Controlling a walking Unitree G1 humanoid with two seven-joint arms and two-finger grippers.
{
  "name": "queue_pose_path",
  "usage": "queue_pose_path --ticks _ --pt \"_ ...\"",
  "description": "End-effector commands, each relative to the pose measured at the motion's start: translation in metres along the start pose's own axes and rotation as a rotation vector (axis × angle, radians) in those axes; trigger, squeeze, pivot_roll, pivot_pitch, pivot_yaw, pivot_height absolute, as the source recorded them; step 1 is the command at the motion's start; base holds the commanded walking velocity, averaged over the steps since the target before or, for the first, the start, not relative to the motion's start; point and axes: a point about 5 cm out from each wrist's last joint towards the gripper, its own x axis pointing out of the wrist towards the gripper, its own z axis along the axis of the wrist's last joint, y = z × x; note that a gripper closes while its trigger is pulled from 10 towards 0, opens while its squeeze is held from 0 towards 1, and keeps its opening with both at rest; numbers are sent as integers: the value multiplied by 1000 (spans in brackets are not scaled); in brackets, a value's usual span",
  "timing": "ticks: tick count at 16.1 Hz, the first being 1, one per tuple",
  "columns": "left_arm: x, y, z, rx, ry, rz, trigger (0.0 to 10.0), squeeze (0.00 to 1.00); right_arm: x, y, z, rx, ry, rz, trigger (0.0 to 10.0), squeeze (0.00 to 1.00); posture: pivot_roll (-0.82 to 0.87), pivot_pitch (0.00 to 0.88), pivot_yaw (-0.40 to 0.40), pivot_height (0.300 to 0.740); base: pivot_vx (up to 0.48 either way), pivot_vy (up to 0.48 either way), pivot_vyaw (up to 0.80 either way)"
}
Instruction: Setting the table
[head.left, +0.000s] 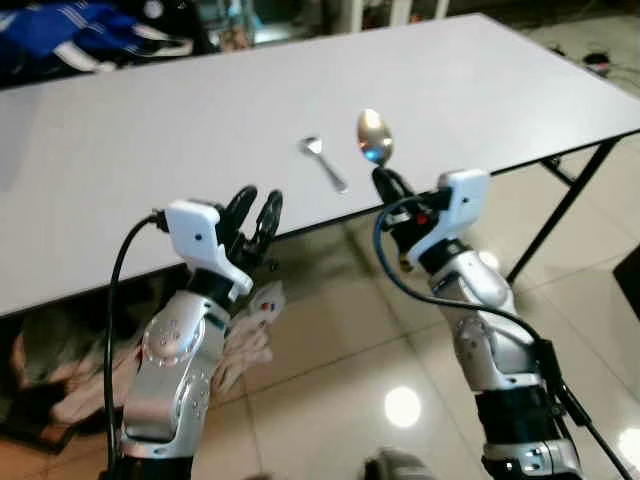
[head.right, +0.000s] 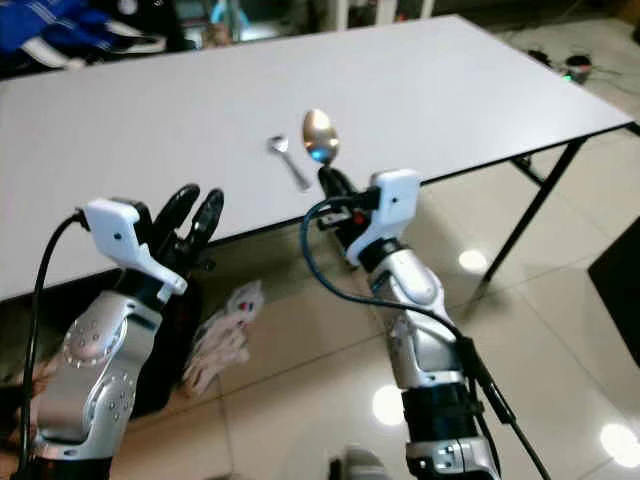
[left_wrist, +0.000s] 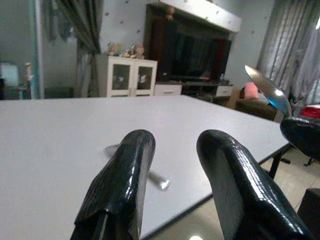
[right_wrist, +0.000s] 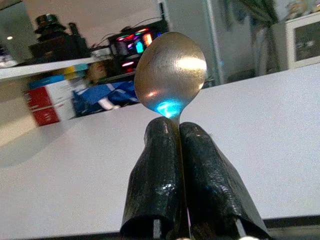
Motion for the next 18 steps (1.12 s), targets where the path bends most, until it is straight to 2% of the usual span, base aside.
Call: queue_pose_path --ticks 1,9,11,13,15,18 --pt "2 -3 2 -5 -9 -7 10000 0 2 0 8 -15 -21 11 10000 0 -156 84 23 740 480 0 0" --pt "-1 7 -4 -12 2 77 10000 0 3 6 2 -58 22 56 10000 0 -150 81 22 740 468 0 51" --pt "-3 8 -7 -9 12 98 10000 0 2 6 2 -77 30 64 10000 0 -149 83 21 740 0 0 800" --pt "-5 10 -13 70 57 105 10000 0 2 9 2 -80 31 94 10000 0 -151 85 19 740 0 -448 800" --pt "-5 10 -13 72 60 111 10000 0 3 10 4 -95 34 96 10000 0 -152 85 18 740 0 -450 397" --pt "-3 4 -11 57 47 90 10000 0 4 1 0 -125 78 19 10000 0 -155 86 18 740 0 -447 0"
